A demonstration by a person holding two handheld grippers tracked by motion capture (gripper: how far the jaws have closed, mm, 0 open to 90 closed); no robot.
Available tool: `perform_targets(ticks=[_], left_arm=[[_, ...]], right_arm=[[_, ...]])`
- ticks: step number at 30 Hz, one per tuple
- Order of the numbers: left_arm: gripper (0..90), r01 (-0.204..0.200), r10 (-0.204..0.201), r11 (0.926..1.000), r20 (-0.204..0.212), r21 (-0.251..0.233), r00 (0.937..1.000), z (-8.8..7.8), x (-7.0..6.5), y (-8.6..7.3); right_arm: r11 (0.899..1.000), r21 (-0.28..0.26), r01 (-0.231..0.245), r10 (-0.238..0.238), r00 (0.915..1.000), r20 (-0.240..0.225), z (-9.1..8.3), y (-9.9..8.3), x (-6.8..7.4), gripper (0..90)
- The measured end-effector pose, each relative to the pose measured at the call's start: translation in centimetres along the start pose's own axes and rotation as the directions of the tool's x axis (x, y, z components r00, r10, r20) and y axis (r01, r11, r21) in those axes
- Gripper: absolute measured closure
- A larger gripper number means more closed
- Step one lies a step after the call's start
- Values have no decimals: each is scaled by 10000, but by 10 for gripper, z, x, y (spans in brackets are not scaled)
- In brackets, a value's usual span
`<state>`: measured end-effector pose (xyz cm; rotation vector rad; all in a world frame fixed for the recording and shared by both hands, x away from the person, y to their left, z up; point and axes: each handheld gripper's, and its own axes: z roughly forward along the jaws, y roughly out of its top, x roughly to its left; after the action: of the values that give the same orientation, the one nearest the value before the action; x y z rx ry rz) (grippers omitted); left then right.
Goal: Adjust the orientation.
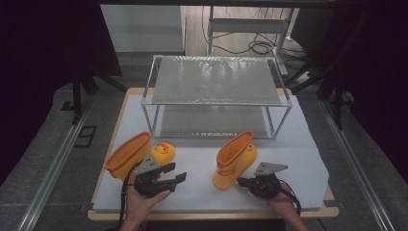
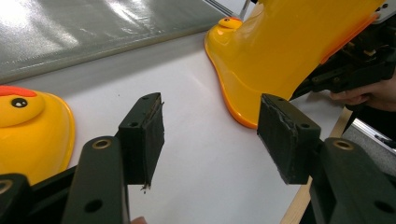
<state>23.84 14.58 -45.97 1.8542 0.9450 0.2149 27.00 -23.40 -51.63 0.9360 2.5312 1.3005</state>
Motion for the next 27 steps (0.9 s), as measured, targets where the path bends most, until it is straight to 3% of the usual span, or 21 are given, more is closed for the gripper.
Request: perform_targets(ticks=[6,12,20,27], left_arm=[[414,17,-17,10000,-11,20,10000,0,1,0],[413,24,-24,9999,13,107,10000,1,1,-1],[408,57,-58,9997,49,218,10000,3,2,-2],[407,59,-60,9997,15,227,10000,3,2,-2]], right_arm=[[9981,-440,-424,442,9982,396,-24,-10,-12,855],[9912,-770,-1073,1136,9901,821,-46,-21,-34,758],[9824,-969,-1599,1723,9755,1370,-61,-31,-54,644],[9754,-1060,-1932,2085,9648,1602,-66,-37,-62,625]])
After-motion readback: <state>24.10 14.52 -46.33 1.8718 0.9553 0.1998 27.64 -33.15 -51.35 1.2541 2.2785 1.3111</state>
